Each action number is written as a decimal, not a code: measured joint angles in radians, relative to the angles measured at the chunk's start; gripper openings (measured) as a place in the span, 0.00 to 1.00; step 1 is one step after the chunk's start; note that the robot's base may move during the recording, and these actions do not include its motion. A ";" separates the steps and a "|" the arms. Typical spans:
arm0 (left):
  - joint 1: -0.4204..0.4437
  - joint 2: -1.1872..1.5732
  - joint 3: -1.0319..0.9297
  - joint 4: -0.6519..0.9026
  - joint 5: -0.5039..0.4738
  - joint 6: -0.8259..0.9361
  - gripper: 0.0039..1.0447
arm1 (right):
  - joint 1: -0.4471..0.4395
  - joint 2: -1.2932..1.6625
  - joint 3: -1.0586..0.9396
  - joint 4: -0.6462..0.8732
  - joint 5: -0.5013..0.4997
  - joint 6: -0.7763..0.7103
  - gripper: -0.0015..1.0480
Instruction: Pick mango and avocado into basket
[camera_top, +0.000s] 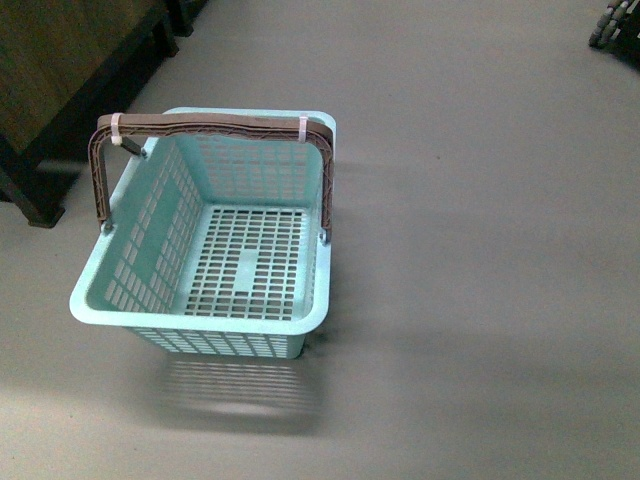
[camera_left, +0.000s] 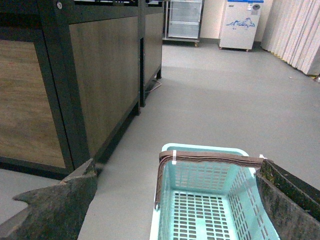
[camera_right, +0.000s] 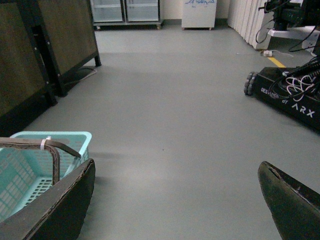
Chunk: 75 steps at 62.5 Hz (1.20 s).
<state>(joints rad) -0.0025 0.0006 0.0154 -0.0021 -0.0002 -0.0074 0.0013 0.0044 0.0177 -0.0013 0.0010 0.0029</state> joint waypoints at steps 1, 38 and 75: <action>0.000 0.000 0.000 0.000 0.000 0.000 0.92 | 0.000 0.000 0.000 0.000 0.000 0.000 0.92; 0.076 0.117 0.068 -0.161 0.213 -0.220 0.92 | 0.000 0.000 0.000 0.000 0.000 0.000 0.92; -0.066 1.697 0.494 0.820 0.175 -1.338 0.92 | 0.000 0.000 0.000 0.000 -0.001 0.000 0.92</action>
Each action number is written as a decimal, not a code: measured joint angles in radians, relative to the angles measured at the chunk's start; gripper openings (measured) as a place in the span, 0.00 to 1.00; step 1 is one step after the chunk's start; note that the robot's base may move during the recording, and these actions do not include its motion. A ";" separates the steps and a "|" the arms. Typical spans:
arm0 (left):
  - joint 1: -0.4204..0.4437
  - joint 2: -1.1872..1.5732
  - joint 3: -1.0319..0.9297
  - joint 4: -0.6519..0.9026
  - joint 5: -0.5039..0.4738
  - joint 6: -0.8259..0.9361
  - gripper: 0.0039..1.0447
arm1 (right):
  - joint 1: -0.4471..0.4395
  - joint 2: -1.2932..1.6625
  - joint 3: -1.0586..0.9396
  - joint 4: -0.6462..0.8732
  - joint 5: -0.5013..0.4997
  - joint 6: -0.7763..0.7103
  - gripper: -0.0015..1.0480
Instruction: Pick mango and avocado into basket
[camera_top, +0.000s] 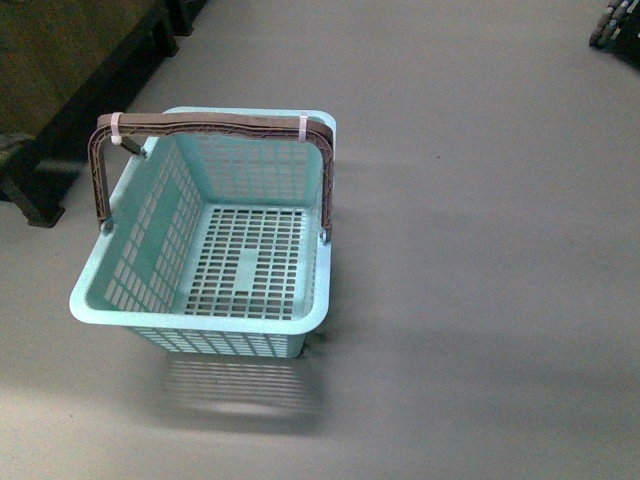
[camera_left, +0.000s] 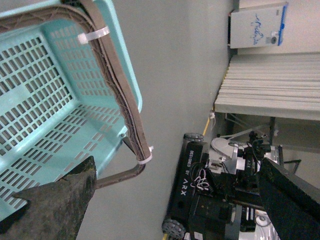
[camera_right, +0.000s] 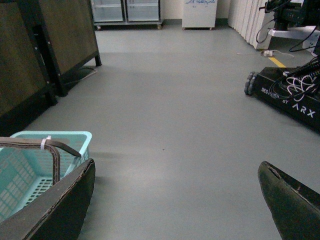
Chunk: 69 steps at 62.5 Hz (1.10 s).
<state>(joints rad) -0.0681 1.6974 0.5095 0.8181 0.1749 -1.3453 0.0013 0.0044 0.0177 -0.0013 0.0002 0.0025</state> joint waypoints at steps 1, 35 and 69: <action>-0.010 0.037 0.019 0.006 -0.008 -0.014 0.92 | 0.000 0.000 0.000 0.000 0.000 0.000 0.92; -0.170 0.669 0.626 -0.062 -0.125 -0.153 0.92 | 0.000 0.000 0.000 0.000 0.000 0.000 0.92; -0.183 0.829 0.895 -0.144 -0.201 -0.143 0.69 | 0.000 0.000 0.000 0.000 0.000 0.000 0.92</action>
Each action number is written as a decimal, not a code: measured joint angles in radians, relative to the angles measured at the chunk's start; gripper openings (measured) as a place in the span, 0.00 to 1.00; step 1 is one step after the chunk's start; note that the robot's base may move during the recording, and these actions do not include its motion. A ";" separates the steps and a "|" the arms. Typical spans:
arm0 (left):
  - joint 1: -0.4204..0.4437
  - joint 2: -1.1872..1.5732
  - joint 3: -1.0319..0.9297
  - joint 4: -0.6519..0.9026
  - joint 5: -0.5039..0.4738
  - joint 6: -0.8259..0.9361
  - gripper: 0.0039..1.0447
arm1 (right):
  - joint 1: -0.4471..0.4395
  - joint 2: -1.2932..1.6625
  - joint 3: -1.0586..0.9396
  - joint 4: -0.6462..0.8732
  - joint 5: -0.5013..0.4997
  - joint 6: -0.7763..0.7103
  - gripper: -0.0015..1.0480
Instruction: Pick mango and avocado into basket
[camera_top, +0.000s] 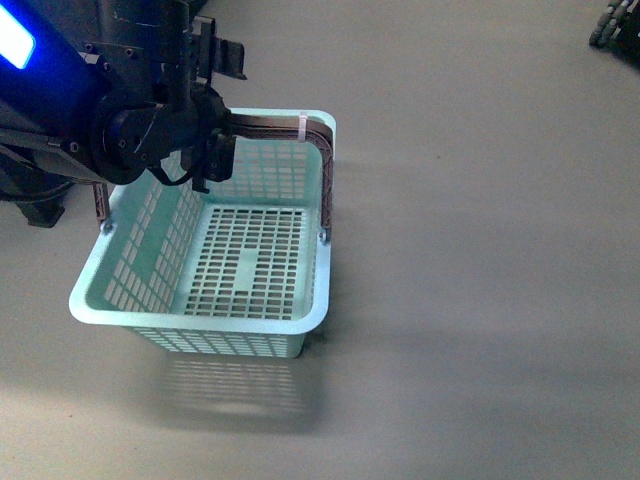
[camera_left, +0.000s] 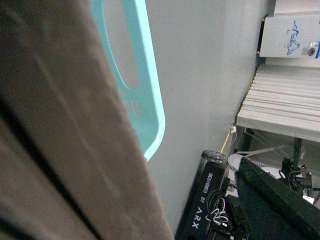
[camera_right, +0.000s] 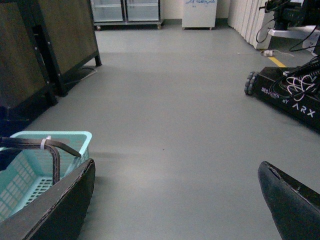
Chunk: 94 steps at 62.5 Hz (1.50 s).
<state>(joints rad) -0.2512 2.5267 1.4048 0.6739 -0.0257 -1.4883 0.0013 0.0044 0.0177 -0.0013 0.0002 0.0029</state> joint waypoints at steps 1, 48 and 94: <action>0.002 0.002 0.003 -0.004 -0.002 0.002 0.65 | 0.000 0.000 0.000 0.000 0.000 0.000 0.92; 0.052 -0.764 -0.581 -0.068 -0.034 -0.093 0.14 | 0.000 0.000 0.000 0.000 0.000 0.000 0.92; 0.119 -1.517 -0.751 -0.499 -0.027 -0.134 0.14 | 0.000 0.000 0.000 0.000 0.000 0.000 0.92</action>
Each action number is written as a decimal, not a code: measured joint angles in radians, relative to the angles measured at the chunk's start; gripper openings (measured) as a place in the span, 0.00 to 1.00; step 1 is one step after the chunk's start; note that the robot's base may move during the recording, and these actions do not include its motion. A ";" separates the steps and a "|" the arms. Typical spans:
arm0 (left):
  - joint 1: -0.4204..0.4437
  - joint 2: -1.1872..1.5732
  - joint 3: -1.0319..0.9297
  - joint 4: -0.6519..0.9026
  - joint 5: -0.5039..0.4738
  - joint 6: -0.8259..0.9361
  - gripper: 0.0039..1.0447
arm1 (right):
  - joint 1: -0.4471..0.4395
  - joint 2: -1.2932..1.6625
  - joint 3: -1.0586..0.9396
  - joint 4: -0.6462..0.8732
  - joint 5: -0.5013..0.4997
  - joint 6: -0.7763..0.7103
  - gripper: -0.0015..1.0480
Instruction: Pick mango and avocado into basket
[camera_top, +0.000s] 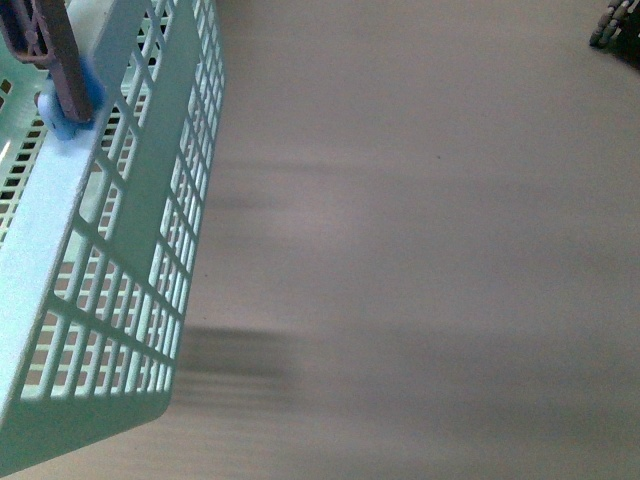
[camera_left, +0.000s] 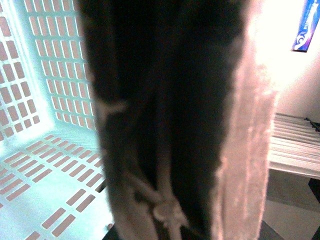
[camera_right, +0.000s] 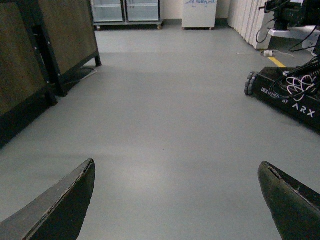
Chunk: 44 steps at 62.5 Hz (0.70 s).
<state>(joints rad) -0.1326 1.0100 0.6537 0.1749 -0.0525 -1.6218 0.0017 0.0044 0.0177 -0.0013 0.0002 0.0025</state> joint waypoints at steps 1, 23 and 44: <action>0.000 0.000 0.000 0.000 0.000 0.000 0.14 | 0.000 0.000 0.000 0.000 0.000 0.000 0.92; 0.000 0.002 -0.003 -0.002 0.000 0.000 0.14 | 0.000 0.000 0.000 0.000 0.000 0.000 0.92; 0.000 0.002 -0.003 -0.002 -0.001 0.000 0.14 | 0.000 0.000 0.000 0.000 0.000 0.000 0.92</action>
<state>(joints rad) -0.1326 1.0119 0.6502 0.1726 -0.0532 -1.6215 0.0017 0.0044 0.0177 -0.0013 0.0002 0.0029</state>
